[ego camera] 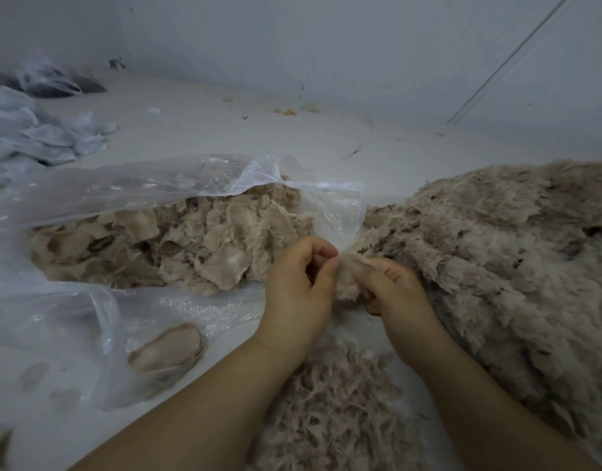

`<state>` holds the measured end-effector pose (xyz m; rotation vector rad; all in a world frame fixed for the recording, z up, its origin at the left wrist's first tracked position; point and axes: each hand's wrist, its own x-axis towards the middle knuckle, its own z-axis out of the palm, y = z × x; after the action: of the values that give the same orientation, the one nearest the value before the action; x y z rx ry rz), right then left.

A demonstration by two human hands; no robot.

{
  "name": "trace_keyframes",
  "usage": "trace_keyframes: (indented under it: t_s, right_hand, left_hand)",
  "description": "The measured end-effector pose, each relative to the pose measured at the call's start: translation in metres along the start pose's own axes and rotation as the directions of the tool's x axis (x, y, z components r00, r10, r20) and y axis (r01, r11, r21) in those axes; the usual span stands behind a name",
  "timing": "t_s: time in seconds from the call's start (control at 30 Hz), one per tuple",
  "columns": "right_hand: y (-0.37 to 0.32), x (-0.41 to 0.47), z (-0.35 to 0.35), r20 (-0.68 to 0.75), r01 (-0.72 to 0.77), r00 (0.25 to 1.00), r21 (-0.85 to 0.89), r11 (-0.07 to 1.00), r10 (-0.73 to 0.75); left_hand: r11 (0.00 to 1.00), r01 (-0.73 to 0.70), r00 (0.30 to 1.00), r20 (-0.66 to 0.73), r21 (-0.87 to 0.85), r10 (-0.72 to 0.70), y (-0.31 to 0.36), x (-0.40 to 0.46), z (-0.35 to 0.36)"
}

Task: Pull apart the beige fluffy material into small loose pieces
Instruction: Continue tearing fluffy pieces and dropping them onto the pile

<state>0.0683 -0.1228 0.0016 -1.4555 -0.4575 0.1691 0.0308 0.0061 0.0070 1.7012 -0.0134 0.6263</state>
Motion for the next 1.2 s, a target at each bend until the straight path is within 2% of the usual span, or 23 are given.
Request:
trace_keyframes:
  t_s: [0.13, 0.27, 0.43, 0.57, 0.67, 0.77, 1.0, 1.1, 1.2]
  right_hand:
    - [0.001, 0.0, -0.001, -0.08, -0.037, 0.996, -0.025, 0.999, 0.035]
    - [0.001, 0.001, -0.001, -0.149, -0.065, 0.987, -0.037, 0.997, 0.059]
    - [0.004, 0.005, -0.002, -0.149, -0.071, 0.985, 0.13, 0.989, 0.091]
    - [0.004, 0.006, -0.003, -0.189, -0.086, 0.976, 0.118, 0.989, 0.107]
    - [0.006, 0.005, -0.004, -0.153, -0.094, 0.983, 0.076, 0.993, 0.105]
    - [0.005, 0.005, -0.004, -0.146, -0.102, 0.983, 0.069, 0.992, 0.111]
    - [0.003, 0.003, -0.004, -0.13, -0.118, 0.983, 0.097, 0.988, 0.13]
    - [0.004, 0.004, -0.003, -0.147, -0.109, 0.981, 0.101, 0.989, 0.123]
    - [0.006, 0.005, -0.004, -0.155, -0.109, 0.98, 0.095, 0.99, 0.123]
  left_hand:
    - [1.0, -0.021, 0.999, 0.045, -0.001, 0.021, 0.0, -0.002, 0.001]
    - [0.995, 0.089, 0.992, 0.087, 0.035, -0.091, -0.003, 0.0, 0.001]
    - [0.985, 0.157, 0.974, 0.174, -0.064, -0.144, -0.001, 0.001, 0.002]
    - [0.96, 0.195, 0.98, 0.069, -0.202, -0.184, -0.003, 0.004, -0.002]
    - [0.93, 0.186, 0.978, -0.026, -0.318, -0.205, -0.003, 0.007, -0.005]
    - [0.911, 0.184, 0.976, -0.043, -0.368, -0.214, -0.001, 0.009, -0.006]
    - [0.966, 0.163, 0.986, 0.047, -0.199, -0.157, -0.003, 0.004, -0.002]
    - [0.956, 0.224, 0.975, 0.052, -0.188, -0.218, -0.005, 0.004, -0.001]
    - [0.963, 0.257, 0.959, 0.147, -0.086, -0.243, -0.007, 0.003, 0.0]
